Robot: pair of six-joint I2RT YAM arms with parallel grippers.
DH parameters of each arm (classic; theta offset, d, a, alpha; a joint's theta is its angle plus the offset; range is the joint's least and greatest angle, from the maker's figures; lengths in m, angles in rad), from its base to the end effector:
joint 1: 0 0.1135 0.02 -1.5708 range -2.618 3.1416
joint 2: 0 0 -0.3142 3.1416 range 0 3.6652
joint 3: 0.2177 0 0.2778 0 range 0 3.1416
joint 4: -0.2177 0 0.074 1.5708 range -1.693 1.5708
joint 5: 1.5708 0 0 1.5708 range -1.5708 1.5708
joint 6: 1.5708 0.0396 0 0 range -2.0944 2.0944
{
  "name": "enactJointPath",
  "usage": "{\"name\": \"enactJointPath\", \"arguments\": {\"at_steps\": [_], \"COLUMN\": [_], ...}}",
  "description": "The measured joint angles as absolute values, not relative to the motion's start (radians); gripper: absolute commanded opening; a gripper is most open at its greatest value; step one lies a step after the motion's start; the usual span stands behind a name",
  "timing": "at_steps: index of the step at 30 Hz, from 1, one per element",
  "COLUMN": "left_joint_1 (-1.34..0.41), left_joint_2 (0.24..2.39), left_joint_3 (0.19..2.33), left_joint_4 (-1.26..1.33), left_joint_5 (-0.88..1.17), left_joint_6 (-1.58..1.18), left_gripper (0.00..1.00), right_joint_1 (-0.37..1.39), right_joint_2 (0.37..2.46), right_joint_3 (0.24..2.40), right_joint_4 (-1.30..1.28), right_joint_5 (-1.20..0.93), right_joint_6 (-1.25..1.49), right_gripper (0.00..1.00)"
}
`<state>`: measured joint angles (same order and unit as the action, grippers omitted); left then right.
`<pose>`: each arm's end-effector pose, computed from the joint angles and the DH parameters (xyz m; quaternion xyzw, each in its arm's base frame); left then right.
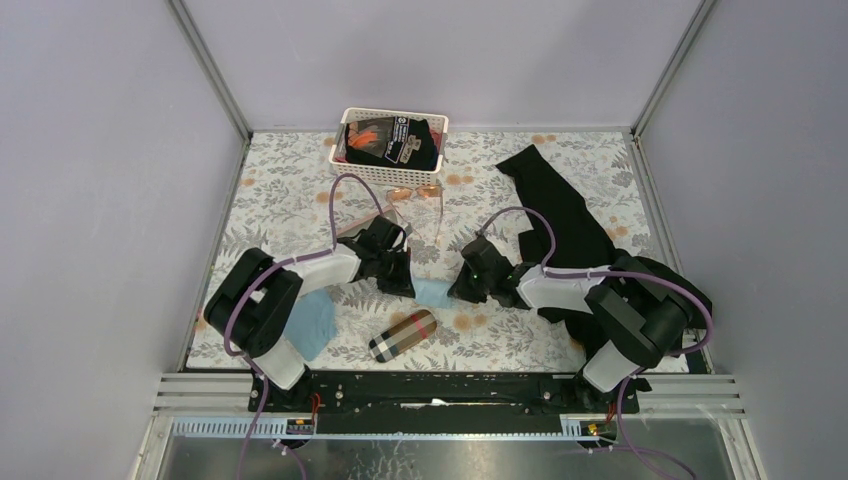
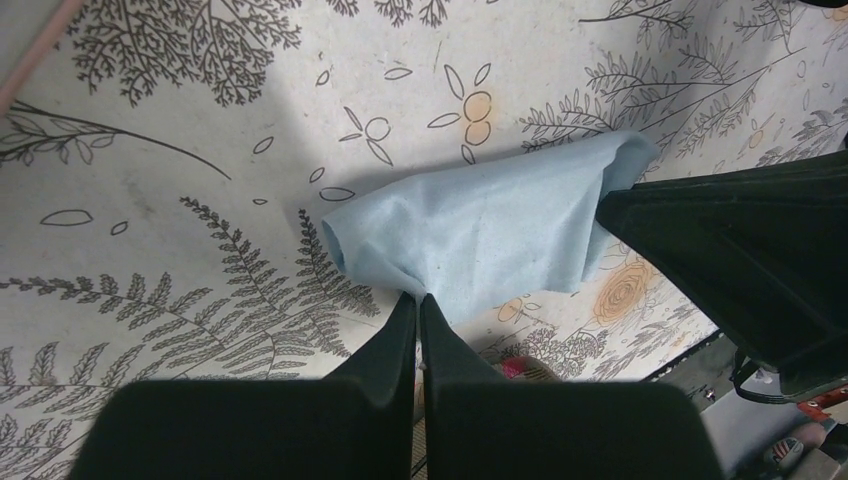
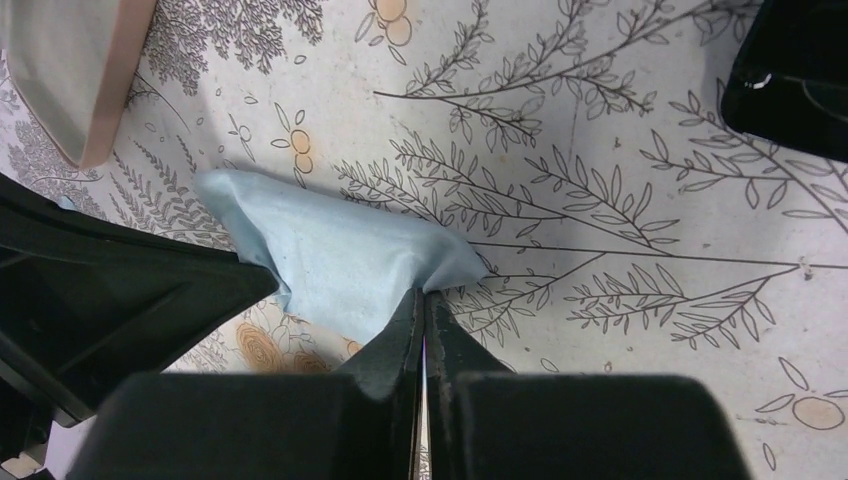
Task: Organize the sunglasses
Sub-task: Pick up the glasses cleaning cloth from the center of the board, then place the glasses cleaning cloth in the sunglasses case.
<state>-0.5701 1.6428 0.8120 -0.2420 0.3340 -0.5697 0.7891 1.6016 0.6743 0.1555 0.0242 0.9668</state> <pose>0.2649 -0.1853 0.1692 0.0412 0.9557 -0.2668 0.1177 0.2274 0.2277 0.1673 0.0864 0.9171 0.2921 0.2570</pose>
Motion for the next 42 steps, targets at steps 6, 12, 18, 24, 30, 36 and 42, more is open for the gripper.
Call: {"name": "enactJointPath", "arguments": {"at_steps": [6,12,18,24,30,36,42], "left_joint_1": [-0.570,-0.559,-0.447,-0.346,-0.296,-0.272,-0.266], "left_joint_2": [1.600,1.505,1.449,1.430,1.436,1.466,1.527], "left_joint_3": [0.814,0.831,0.843,0.843,0.843,0.843,0.843], "left_joint_4": [-0.289,-0.327,-0.360,-0.383,-0.410,-0.415,-0.404], "left_joint_5": [0.323,0.279,0.250,0.199,0.138,0.086,0.086], "left_joint_6": [-0.570,-0.574,-0.577,-0.588,-0.593,-0.593,-0.601], "left_gripper": [0.00,0.00,0.00,0.00,0.00,0.00,0.00], "right_joint_1": [0.789,0.789,0.789,0.789,0.789,0.789,0.788], "right_joint_2": [1.602,1.634,1.767,1.943,2.062,2.145,2.176], "right_joint_3": [0.735,0.903,1.095,1.293,1.431,1.525,1.541], "right_joint_4": [0.083,0.043,0.047,0.043,0.035,0.032,0.030], "right_joint_5": [0.041,0.032,-0.024,-0.091,-0.121,-0.126,-0.125], "right_joint_6": [0.907,0.813,0.730,0.663,0.606,0.569,0.554], "right_gripper": [0.00,0.00,0.00,0.00,0.00,0.00,0.00]}}
